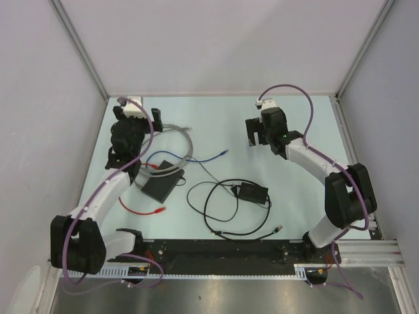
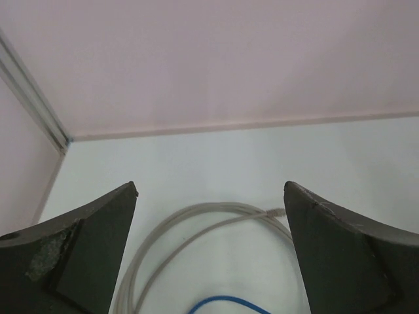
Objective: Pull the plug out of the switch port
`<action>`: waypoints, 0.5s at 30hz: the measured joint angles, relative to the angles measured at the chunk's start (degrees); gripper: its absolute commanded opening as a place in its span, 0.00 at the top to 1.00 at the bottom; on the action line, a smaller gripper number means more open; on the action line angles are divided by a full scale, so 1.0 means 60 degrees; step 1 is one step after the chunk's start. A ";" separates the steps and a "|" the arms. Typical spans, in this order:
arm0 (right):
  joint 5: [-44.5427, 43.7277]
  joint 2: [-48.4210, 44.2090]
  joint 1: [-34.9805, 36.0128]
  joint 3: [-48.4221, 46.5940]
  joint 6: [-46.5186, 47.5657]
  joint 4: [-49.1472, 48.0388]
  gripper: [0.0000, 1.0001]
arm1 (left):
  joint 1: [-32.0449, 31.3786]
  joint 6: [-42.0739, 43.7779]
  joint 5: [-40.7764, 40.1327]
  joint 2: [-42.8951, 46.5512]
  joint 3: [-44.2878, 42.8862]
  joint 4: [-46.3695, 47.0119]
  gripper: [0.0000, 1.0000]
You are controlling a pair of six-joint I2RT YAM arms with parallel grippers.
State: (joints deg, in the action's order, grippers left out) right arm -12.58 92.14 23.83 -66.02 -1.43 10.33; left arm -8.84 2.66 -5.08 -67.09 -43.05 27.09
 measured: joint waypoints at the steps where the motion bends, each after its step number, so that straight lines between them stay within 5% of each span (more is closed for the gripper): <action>1: 0.0011 0.0036 0.0040 0.0000 0.0022 0.0026 0.00 | -0.0007 -0.0109 0.0036 -0.0138 -0.0306 -0.0419 0.00; 15: 0.1749 0.0157 -0.0022 -0.0317 0.2149 0.1104 0.01 | 0.0415 -0.0193 0.1144 -0.1738 -0.2943 -0.7063 0.00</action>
State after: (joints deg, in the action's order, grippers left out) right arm -2.09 93.08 23.70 -67.92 11.46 16.95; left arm -6.35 1.50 1.78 -77.52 -60.71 -15.29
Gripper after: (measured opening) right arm 0.994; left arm 0.996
